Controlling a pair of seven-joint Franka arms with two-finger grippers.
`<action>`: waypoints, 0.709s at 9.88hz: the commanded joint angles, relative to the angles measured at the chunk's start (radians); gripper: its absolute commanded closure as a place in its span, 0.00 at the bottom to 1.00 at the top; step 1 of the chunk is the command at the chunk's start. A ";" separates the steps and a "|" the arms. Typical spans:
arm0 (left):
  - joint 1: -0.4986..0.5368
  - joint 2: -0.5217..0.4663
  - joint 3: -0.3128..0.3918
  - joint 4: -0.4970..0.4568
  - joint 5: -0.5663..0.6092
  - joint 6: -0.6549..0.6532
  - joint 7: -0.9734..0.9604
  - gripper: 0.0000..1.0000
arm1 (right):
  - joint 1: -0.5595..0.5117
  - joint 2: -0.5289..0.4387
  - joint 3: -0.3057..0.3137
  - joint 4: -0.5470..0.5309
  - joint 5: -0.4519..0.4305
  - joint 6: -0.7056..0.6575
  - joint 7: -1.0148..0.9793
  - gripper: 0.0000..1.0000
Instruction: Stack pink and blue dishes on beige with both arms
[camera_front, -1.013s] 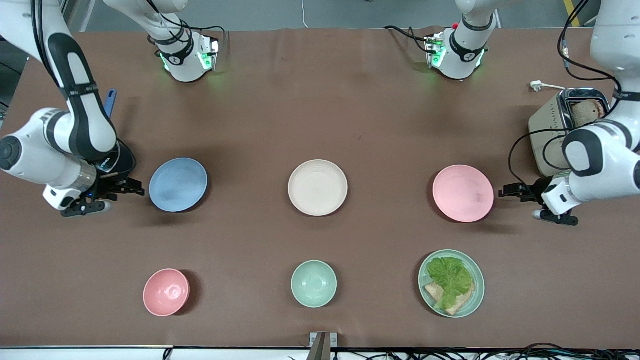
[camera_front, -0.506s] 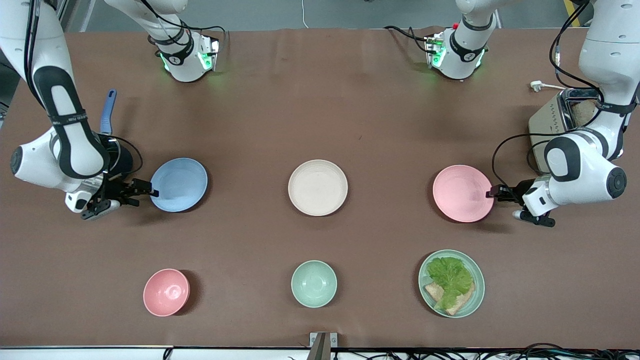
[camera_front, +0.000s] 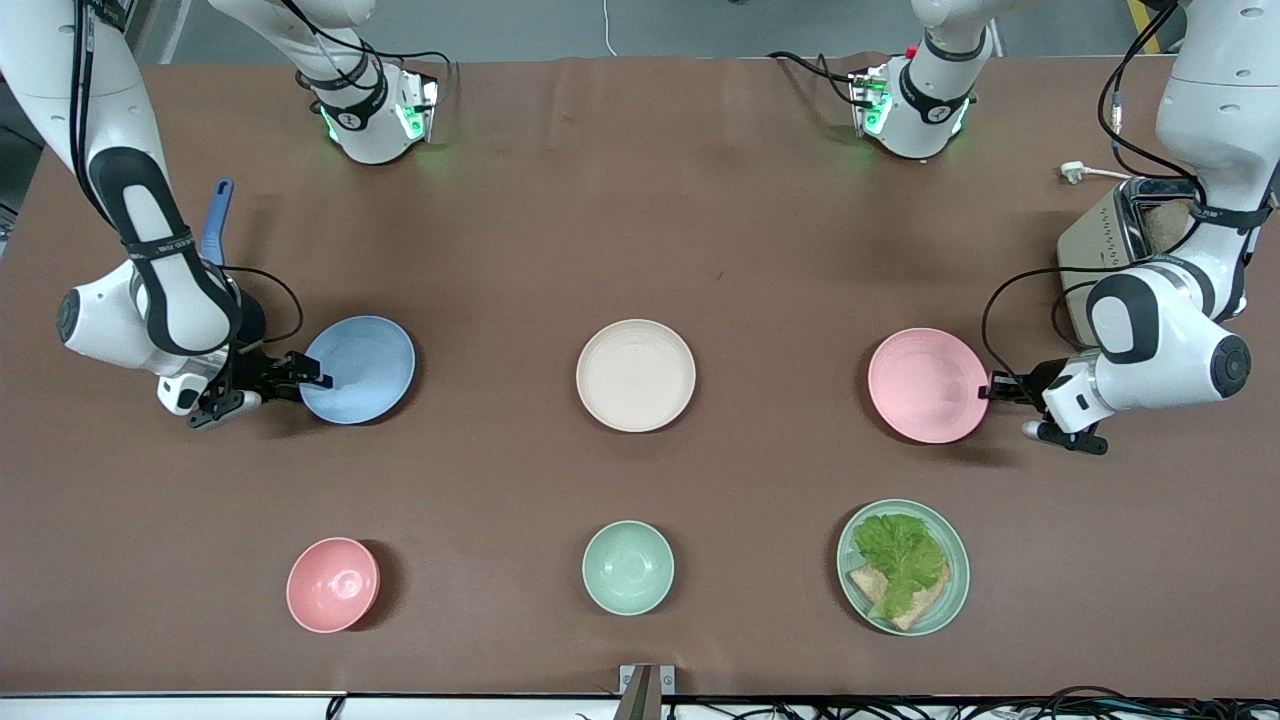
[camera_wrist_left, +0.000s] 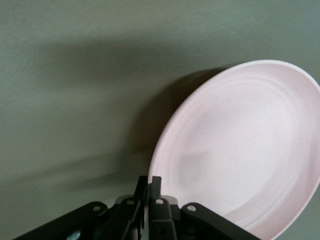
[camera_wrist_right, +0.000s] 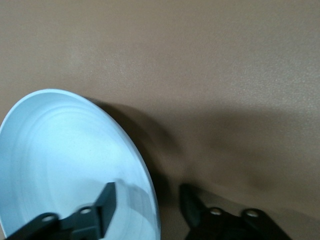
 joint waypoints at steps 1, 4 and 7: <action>0.004 -0.026 -0.081 -0.001 -0.018 -0.039 -0.075 1.00 | -0.001 -0.035 0.005 -0.044 0.033 -0.002 -0.014 0.82; -0.004 -0.105 -0.325 0.003 -0.007 -0.082 -0.541 1.00 | -0.005 -0.074 0.002 -0.012 0.033 -0.119 0.093 0.99; -0.178 -0.099 -0.369 0.015 0.060 -0.053 -0.810 1.00 | 0.000 -0.120 -0.029 0.121 0.007 -0.347 0.274 0.99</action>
